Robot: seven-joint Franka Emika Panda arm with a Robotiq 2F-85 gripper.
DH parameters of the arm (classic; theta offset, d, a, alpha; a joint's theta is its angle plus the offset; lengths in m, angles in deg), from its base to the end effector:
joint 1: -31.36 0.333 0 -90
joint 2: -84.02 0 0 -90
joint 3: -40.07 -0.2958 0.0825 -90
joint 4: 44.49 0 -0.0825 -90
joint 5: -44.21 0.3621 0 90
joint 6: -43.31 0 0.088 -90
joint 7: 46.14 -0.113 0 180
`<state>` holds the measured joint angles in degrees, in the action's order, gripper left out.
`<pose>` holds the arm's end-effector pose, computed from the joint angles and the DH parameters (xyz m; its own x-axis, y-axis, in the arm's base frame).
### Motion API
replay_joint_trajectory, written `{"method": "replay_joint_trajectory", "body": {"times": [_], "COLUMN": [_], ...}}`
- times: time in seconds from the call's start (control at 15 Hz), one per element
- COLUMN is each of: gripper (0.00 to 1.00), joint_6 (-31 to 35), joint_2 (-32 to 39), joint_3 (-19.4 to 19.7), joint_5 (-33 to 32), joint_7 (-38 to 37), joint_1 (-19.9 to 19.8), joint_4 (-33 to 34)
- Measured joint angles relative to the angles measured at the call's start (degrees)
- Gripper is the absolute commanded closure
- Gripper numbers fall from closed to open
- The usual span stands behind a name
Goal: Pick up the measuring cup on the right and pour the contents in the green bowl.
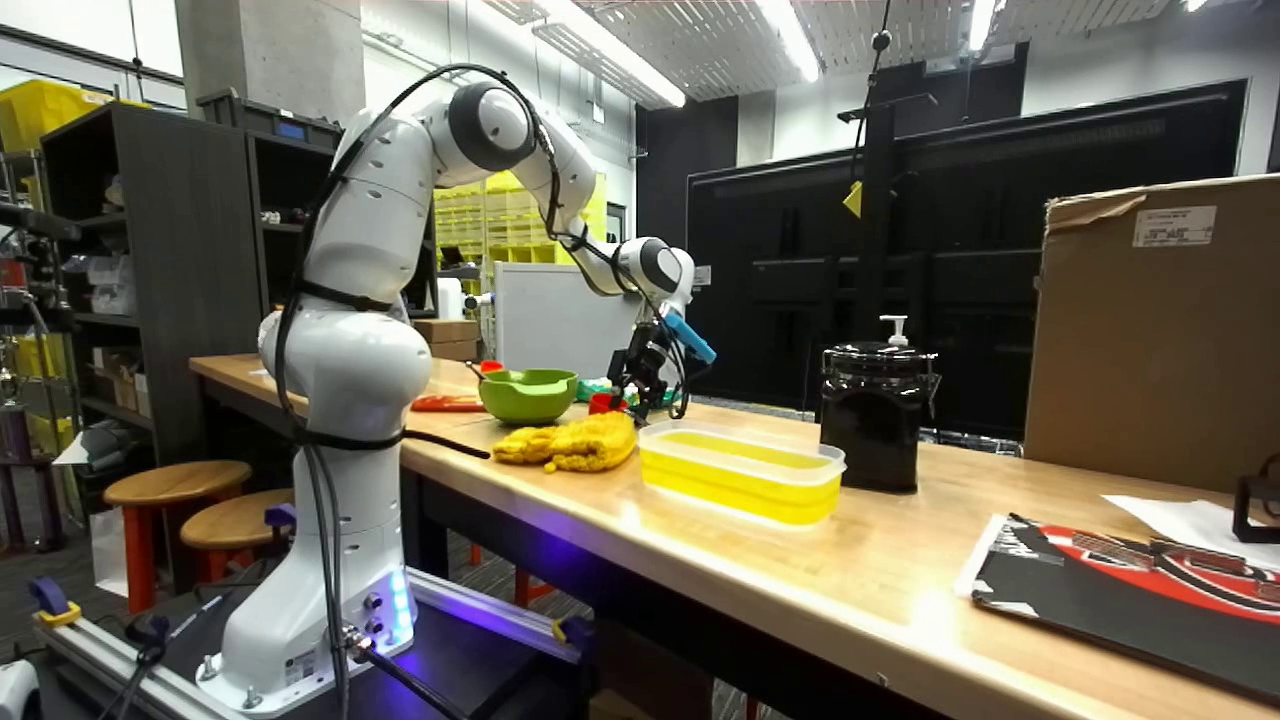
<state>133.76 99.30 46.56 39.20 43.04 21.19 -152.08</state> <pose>0.4963 -0.1568 0.3283 0.2472 0.9626 -0.1107 0.8027 -0.2675 -0.5330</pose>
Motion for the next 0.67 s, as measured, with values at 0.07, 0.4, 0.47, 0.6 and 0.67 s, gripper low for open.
{"method": "replay_joint_trajectory", "body": {"times": [0.07, 0.4, 0.47, 0.6, 0.67], "gripper": [0.63, 0.99, 1.0, 0.97, 0.97], "joint_6": [0.0, 0.0, 0.0, -0.1, -0.1], "joint_2": [0.2, 0.9, 1.0, 1.1, 1.1], "joint_3": [0.0, 0.0, 0.0, 0.0, 0.0], "joint_5": [0.3, 1.7, 1.9, 2.1, 2.1], "joint_7": [0.1, 0.3, 0.3, 0.3, 0.3], "joint_1": [-0.1, -0.3, -0.3, -0.3, -0.3], "joint_4": [0.3, 0.5, 0.5, 0.6, 0.7]}}
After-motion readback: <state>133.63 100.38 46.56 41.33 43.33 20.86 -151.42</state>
